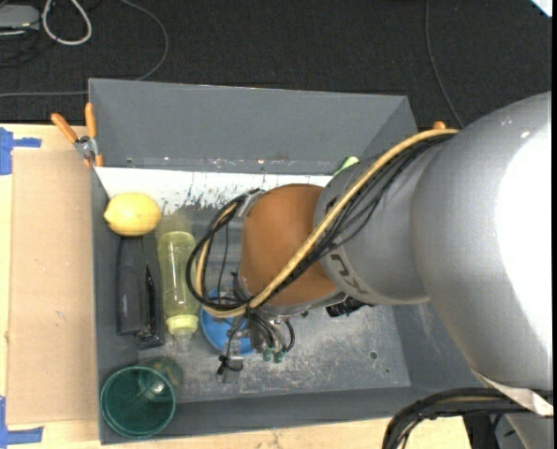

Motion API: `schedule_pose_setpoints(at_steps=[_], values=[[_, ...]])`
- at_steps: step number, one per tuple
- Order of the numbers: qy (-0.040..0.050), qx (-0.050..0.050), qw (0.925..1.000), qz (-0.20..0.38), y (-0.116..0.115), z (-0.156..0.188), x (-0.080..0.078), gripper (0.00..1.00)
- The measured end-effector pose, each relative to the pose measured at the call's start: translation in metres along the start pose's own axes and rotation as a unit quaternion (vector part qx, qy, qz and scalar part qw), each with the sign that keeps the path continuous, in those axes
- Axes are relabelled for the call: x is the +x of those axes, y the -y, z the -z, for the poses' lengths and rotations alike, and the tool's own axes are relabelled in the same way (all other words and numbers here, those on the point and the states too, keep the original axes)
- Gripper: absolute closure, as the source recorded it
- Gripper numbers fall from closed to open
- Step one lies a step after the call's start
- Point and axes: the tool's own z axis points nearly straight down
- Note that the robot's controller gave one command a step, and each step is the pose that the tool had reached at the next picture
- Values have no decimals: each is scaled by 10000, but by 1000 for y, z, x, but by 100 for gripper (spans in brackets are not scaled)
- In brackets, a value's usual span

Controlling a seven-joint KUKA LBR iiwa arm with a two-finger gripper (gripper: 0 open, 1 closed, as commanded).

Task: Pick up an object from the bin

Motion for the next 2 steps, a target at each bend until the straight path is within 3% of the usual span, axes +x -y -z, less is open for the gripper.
schedule_pose_setpoints(at_steps=[1, 2], values=[[-15, 4, 10000, 91, -10, -10, 1, 0], [-27, 9, 9964, 843, 4, -32, 2, 0]])
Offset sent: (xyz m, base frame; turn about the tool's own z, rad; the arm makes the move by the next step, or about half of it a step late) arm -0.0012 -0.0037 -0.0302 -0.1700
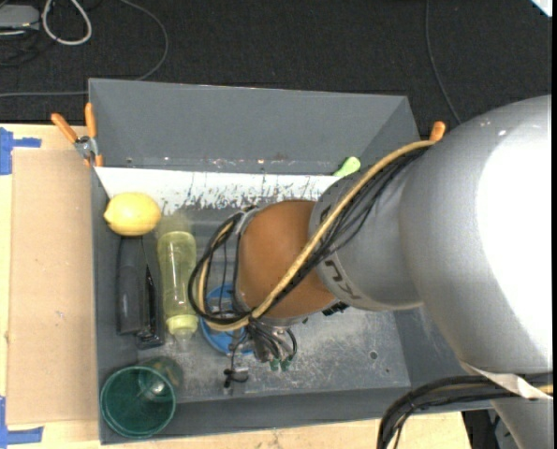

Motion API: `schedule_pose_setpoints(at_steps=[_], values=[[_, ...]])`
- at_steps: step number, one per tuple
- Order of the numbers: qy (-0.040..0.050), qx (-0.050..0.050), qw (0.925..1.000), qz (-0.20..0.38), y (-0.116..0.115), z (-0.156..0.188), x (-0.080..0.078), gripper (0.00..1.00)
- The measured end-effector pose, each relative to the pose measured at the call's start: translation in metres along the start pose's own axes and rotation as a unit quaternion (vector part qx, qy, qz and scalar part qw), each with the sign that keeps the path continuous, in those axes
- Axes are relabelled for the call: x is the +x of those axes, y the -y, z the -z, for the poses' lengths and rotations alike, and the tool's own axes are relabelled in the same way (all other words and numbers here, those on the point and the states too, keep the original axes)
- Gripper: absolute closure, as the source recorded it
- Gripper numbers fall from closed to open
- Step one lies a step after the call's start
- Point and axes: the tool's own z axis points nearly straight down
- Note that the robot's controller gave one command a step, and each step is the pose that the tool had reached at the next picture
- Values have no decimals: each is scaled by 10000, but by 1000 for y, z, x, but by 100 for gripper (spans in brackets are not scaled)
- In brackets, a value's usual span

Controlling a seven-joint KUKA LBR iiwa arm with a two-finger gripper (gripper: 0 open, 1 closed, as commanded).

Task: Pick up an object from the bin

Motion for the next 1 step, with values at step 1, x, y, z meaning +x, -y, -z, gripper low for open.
schedule_pose_setpoints(at_steps=[1], values=[[5, -1, 9970, -780, 5, 104, 3, 0]])
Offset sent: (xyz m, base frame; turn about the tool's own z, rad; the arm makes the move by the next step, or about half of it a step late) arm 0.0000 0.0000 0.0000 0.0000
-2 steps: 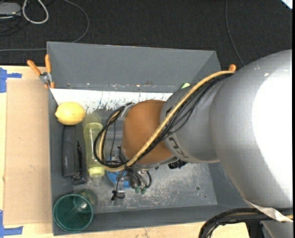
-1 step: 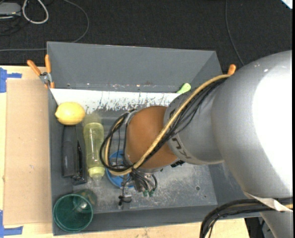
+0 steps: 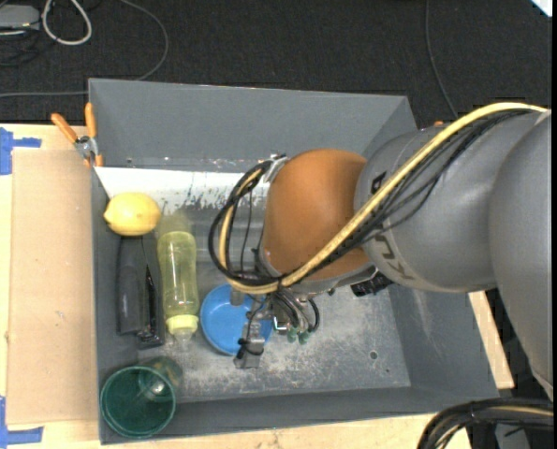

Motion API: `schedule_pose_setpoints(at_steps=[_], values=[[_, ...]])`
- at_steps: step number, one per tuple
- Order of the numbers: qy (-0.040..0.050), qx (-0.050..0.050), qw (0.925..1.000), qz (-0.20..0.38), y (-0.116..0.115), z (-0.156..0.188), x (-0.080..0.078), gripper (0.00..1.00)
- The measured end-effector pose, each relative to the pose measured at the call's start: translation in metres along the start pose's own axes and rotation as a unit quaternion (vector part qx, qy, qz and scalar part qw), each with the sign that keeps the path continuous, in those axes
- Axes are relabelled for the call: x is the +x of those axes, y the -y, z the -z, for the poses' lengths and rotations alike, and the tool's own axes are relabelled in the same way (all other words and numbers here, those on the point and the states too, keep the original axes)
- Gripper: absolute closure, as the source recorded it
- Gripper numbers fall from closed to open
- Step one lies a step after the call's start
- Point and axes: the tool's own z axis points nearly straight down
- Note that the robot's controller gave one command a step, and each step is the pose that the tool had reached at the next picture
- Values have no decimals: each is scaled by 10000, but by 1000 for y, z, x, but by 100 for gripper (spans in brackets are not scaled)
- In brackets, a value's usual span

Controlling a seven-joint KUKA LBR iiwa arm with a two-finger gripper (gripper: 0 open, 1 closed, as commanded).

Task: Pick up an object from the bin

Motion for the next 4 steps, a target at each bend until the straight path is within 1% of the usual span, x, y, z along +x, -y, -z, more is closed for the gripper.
schedule_pose_setpoints(at_steps=[1, 2, 3, 4], values=[[8, -2, 10000, 3, 0, 2, 0, 0], [9, -3, 9984, 560, -7, -53, 2, 0], [2, 3, 9979, 641, 0, -74, 3, 0], [-2, -1, 9883, 1524, 10, -104, 5, 0]])
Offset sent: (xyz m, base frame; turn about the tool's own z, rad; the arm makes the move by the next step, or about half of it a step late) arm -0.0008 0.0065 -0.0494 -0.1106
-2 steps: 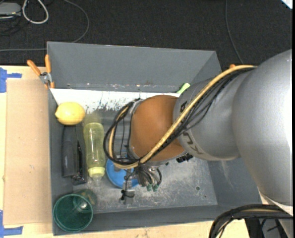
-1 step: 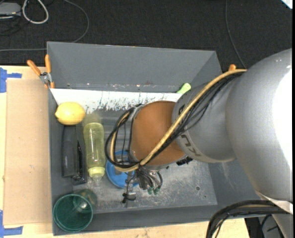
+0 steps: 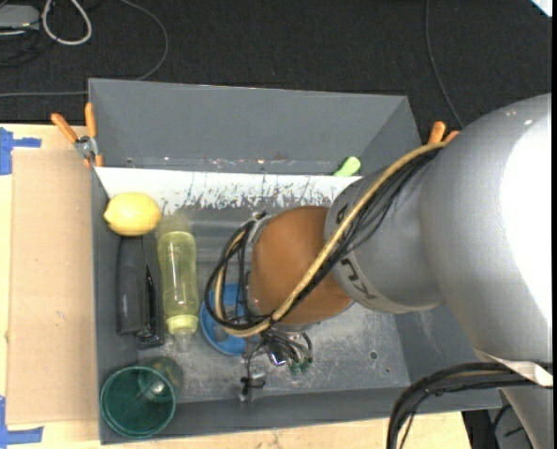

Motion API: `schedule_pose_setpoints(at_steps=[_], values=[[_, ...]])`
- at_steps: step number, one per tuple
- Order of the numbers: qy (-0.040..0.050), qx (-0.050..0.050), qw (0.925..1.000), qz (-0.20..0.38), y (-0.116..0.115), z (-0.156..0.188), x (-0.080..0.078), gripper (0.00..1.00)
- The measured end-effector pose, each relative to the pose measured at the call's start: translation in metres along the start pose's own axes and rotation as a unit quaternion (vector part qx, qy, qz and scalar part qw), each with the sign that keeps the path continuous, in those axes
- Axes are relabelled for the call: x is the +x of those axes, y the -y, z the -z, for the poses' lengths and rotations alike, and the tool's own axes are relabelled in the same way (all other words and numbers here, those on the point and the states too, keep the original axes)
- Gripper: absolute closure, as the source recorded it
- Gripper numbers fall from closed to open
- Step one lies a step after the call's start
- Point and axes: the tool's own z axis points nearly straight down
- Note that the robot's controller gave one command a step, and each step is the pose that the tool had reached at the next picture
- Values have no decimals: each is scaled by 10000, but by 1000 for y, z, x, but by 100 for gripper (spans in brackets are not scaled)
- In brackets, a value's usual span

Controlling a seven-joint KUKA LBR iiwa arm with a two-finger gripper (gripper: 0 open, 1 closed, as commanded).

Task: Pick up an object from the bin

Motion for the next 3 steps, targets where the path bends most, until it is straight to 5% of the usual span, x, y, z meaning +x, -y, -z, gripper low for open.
schedule_pose_setpoints(at_steps=[1, 3], values=[[17, 2, 9928, 1196, 9, 1, 30, 100], [16, -1, 9931, 1170, 9, 1, 30, 100]])
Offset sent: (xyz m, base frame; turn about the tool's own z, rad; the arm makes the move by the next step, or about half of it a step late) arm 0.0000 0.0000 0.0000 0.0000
